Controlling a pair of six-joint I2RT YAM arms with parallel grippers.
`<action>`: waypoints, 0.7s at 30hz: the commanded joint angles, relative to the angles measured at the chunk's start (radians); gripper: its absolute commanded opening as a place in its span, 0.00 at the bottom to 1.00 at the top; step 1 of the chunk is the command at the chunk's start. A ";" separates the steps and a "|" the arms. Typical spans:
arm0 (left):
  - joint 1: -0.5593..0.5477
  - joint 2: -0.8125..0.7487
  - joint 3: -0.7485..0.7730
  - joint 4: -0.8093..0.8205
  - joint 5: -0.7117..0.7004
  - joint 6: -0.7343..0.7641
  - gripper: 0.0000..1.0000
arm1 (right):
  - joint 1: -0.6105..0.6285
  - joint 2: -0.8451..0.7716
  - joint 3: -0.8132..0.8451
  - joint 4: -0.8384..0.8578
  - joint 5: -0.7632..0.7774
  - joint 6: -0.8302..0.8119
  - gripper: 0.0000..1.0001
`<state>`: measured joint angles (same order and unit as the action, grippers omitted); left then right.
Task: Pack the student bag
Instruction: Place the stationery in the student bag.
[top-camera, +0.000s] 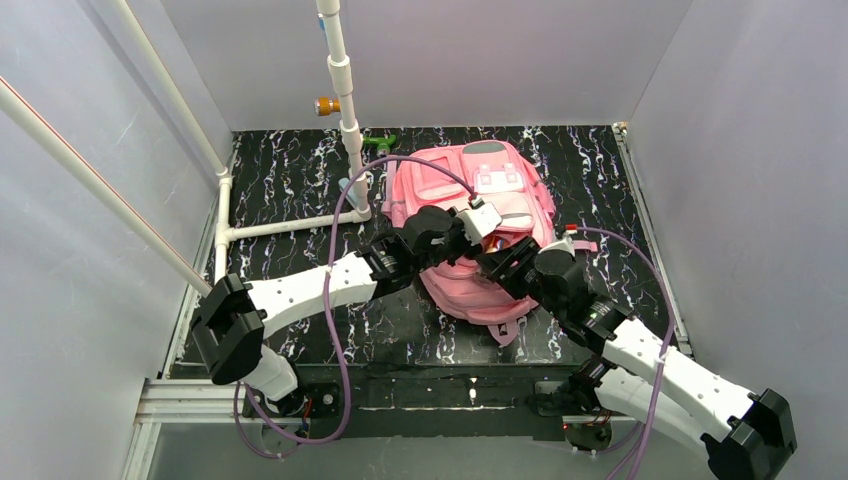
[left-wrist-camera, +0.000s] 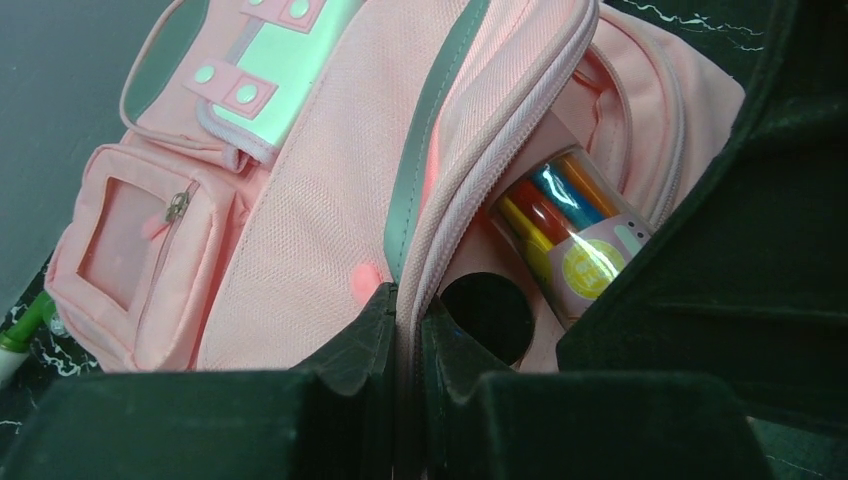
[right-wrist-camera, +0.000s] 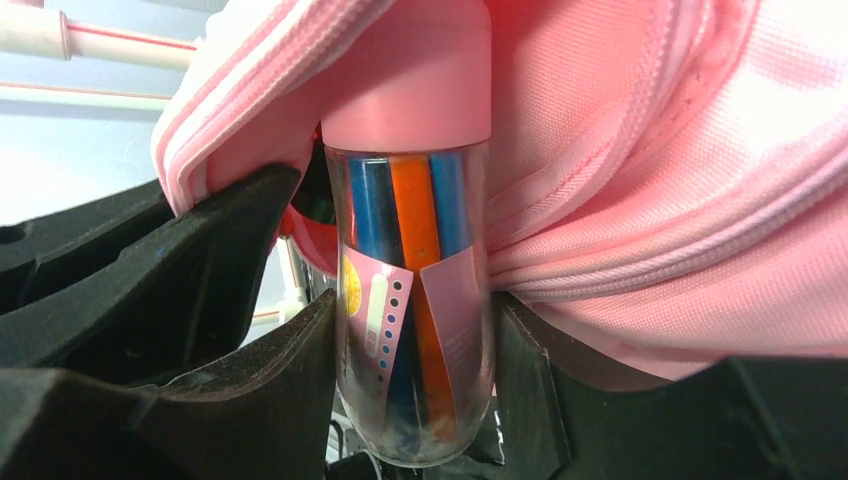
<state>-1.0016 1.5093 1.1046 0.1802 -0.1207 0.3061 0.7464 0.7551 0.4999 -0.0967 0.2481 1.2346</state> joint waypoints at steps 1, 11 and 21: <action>-0.034 -0.086 0.056 -0.007 0.190 -0.088 0.00 | -0.036 -0.015 0.001 0.249 0.181 0.076 0.09; -0.034 -0.091 0.061 -0.012 0.245 -0.102 0.00 | -0.048 -0.081 0.097 0.164 0.344 0.071 0.23; -0.034 -0.096 0.097 -0.022 0.261 -0.144 0.00 | -0.048 0.023 0.214 0.122 0.294 0.081 0.38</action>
<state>-0.9829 1.5093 1.1431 0.1570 -0.0666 0.2317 0.7277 0.7719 0.5919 -0.1551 0.4183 1.3319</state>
